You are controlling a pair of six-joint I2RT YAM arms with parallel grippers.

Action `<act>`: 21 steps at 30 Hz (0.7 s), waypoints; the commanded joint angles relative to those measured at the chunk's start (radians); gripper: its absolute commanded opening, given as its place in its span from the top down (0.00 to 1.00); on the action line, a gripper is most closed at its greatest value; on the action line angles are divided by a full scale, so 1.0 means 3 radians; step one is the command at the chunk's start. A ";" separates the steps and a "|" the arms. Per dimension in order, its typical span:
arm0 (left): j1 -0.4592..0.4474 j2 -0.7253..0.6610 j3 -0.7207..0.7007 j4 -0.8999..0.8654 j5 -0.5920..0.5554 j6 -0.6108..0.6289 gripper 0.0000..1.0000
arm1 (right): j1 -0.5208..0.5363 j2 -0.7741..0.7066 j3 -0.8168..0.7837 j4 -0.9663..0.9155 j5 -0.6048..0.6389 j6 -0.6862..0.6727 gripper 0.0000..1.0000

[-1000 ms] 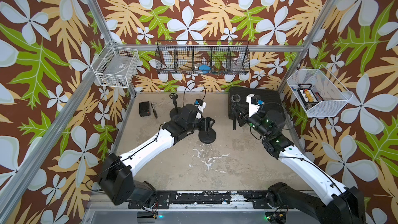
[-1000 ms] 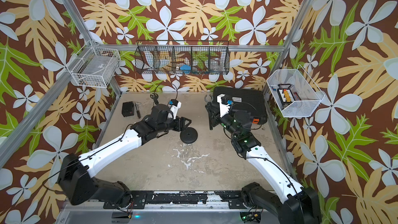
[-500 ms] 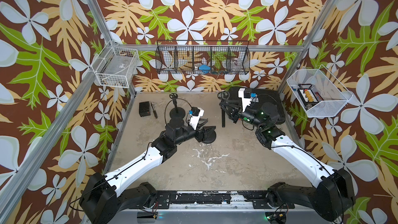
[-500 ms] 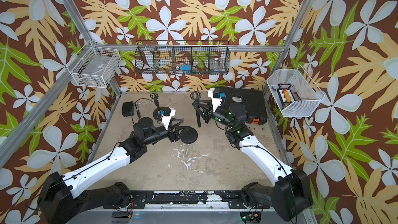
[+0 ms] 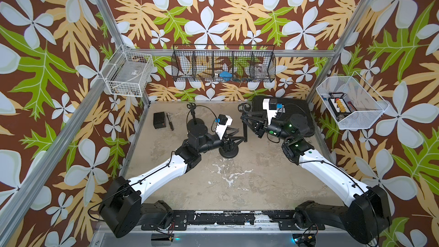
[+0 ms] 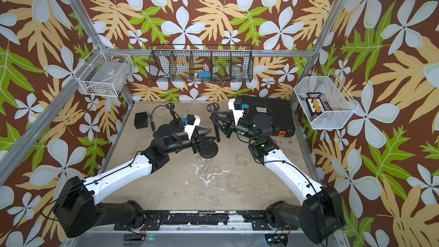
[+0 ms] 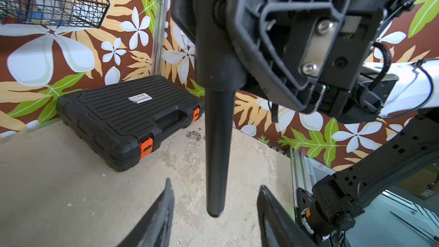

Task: Assemble a microphone stand
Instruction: Adjust the microphone stand pole.

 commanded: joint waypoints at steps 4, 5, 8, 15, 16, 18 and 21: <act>-0.0001 0.0242 0.0163 0.0112 0.0241 -0.0064 0.42 | 0.0000 0.0047 0.0005 0.0356 -0.0151 0.0146 0.94; -0.0001 0.0277 0.0193 0.0102 0.0250 -0.0068 0.43 | 0.0000 0.0048 -0.0002 0.0374 -0.0154 0.0153 0.94; 0.0001 0.0342 0.0280 0.0076 0.0248 -0.0064 0.63 | 0.0000 0.0033 -0.0015 0.0378 -0.0139 0.0132 0.93; 0.0003 0.0184 0.0254 0.0009 -0.0039 0.0097 0.91 | 0.0000 -0.0045 0.0069 0.0003 0.0104 -0.0152 0.63; 0.0003 0.0152 0.0288 -0.0106 -0.0138 0.0168 0.93 | 0.0000 -0.0068 0.0100 -0.0180 0.0227 -0.0244 0.54; 0.0003 0.0110 0.0385 -0.0363 -0.0371 0.0330 0.95 | -0.0005 -0.0126 0.0172 -0.0599 0.0527 -0.0432 0.44; 0.0003 0.0111 0.0562 -0.0769 -0.0729 0.0589 0.95 | -0.0027 -0.0256 0.0151 -0.1008 0.0839 -0.0625 0.39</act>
